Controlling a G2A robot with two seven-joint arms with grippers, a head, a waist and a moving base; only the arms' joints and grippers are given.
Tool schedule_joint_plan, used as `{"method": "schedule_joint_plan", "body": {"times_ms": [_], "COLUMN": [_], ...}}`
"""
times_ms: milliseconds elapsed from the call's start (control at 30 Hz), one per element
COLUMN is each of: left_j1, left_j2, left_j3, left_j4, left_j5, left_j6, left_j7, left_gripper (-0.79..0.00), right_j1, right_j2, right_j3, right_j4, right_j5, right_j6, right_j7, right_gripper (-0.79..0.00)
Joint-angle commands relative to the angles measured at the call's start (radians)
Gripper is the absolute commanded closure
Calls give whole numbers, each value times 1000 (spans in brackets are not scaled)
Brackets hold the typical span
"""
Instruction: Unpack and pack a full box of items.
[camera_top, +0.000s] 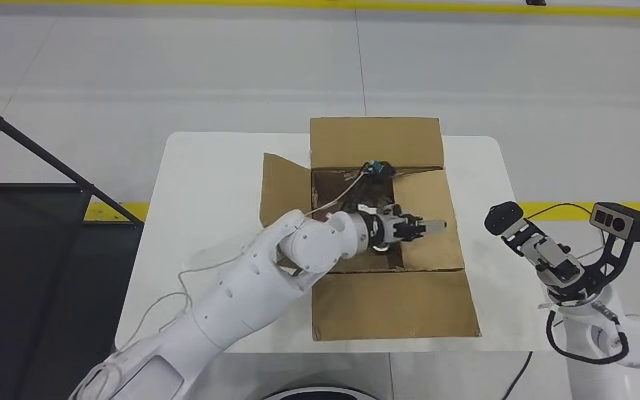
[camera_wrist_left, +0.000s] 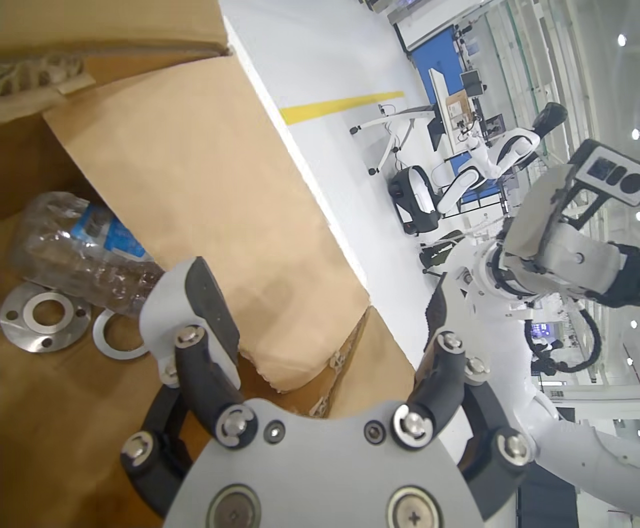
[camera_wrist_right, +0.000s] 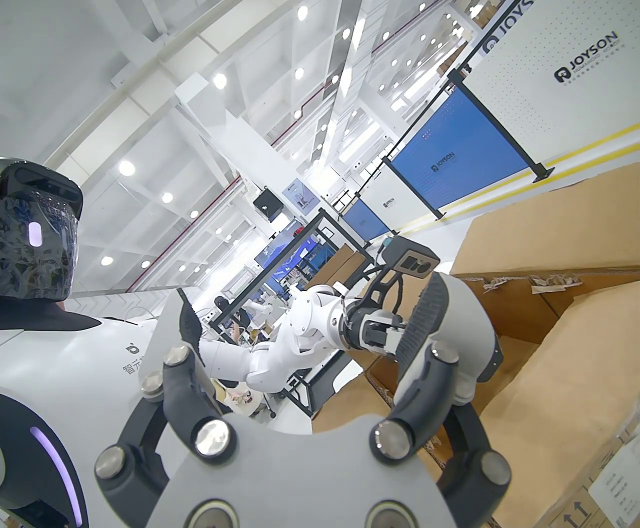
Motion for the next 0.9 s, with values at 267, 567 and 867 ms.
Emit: {"method": "schedule_joint_plan", "body": {"times_ms": [267,567,867], "left_j1": [37,32,4], "left_j2": [-2,-25,-50], "left_j3": [-19,-11,7], "left_j4": [35,110,165], "left_j5": [-14,-92,-134], "left_j6": [-10,-82,-120], "left_j7": [-21,-1,3], "left_gripper": [-785,-785,-785], "right_j1": [-5,-26,-58], "right_j2": [-1,-1,1], "right_j3": [1,18,38], "right_j4": [-9,-3,-6], "right_j5": [-56,-63,-61], "right_j6": [36,33,25], "right_j7": [-74,-111,-123], "right_gripper": [-785,-785,-785]}}
